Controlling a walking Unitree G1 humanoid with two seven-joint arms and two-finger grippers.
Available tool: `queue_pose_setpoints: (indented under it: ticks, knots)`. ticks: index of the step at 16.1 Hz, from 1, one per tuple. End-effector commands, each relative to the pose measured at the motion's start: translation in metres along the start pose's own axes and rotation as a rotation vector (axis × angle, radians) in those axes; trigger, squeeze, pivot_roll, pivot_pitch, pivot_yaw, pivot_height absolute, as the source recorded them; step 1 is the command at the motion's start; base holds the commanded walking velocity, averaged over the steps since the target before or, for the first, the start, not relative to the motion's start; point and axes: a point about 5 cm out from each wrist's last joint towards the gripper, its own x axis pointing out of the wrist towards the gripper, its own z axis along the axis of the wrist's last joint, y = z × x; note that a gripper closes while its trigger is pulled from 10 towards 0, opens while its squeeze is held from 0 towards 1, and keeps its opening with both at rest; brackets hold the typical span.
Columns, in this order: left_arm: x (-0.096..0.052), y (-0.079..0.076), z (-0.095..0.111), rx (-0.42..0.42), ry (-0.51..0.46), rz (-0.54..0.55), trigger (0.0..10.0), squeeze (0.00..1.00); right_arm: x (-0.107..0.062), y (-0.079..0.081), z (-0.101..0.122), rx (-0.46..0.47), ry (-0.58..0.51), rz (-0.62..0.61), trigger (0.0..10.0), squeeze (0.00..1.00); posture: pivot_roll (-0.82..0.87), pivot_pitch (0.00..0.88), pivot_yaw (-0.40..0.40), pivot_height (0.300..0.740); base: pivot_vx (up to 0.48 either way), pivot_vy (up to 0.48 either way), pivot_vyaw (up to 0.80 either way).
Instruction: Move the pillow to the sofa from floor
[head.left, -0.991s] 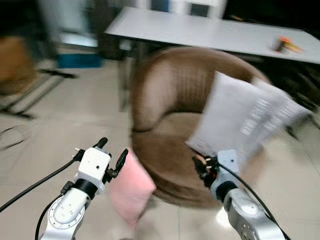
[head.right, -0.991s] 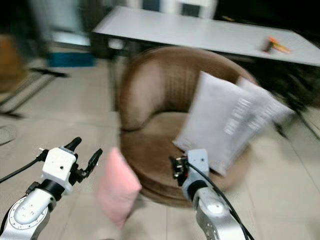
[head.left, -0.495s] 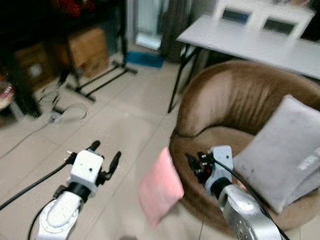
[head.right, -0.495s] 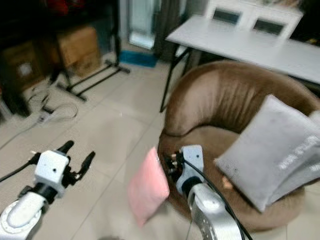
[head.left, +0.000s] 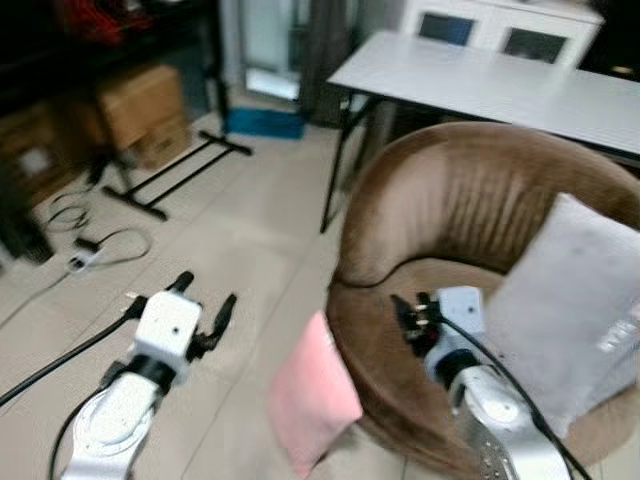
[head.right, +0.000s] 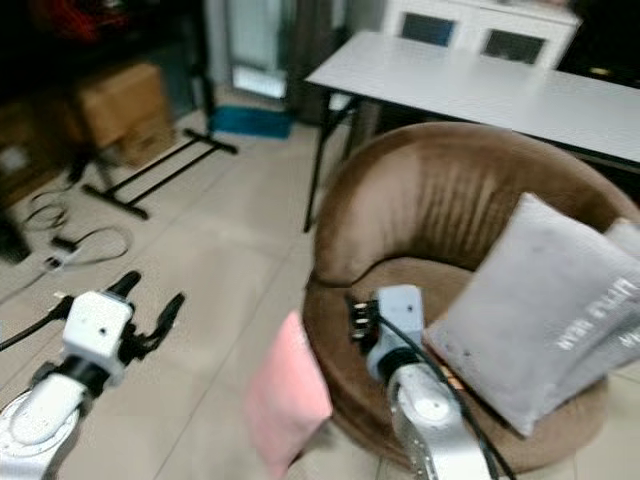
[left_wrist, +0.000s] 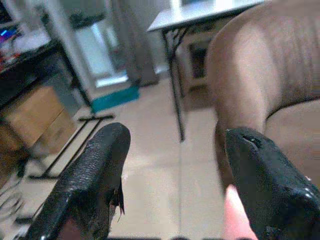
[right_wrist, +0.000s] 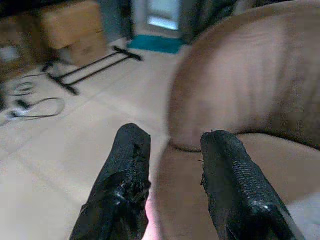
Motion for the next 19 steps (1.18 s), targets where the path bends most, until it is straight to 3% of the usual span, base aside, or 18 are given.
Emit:
queue_pose_setpoints:
  ticks: [1,4,7,9,10,13,19]
  knots:
    - [-0.0018,0.0023,-0.0003,0.008,0.003,0.0,10.0,0.0,0.0001,-0.005,0.0046,0.007,-0.032,-0.032,10.0,0.0,0.02,0.0,-0.04,0.74,0.277,0.0,0.0]
    - [-0.0014,0.0035,-0.0001,0.007,-0.002,0.004,10.0,0.0,0.0,-0.0059,0.0072,0.036,-0.053,-0.032,10.0,0.0,0.02,0.0,-0.041,0.74,0.277,0.0,0.0]
    - [-0.0019,0.0037,-0.0005,0.009,-0.003,0.006,10.0,0.0,0.0007,-0.0108,0.0063,-0.035,-0.048,-0.066,10.0,0.0,0.02,0.0,-0.045,0.74,0.276,0.0,0.0]
    - [-0.0021,0.0036,-0.0004,0.016,-0.005,0.01,10.0,0.0,0.0014,-0.0107,0.0041,0.007,-0.031,-0.058,10.0,0.0,0.02,0.0,-0.045,0.74,0.262,0.0,0.0]
    - [-0.0027,0.0033,-0.0013,0.024,-0.001,0.016,10.0,0.0,0.0017,-0.0104,0.0055,0.075,-0.048,-0.056,10.0,0.0,0.02,0.0,-0.046,0.725,0.0,0.0,0.0]
    - [-0.0025,0.0041,-0.0004,0.023,-0.011,0.04,10.0,0.0,0.0012,-0.0105,0.0077,0.024,-0.067,-0.045,10.0,0.0,0.02,0.0,-0.047,0.7,0.0,0.0,0.0]
    - [-0.0012,0.0042,-0.0003,0.031,-0.014,0.06,10.0,0.0,0.0008,-0.0059,0.0074,0.068,-0.069,-0.02,10.0,0.0,0.02,0.0,-0.051,0.645,0.0,0.0,0.0]
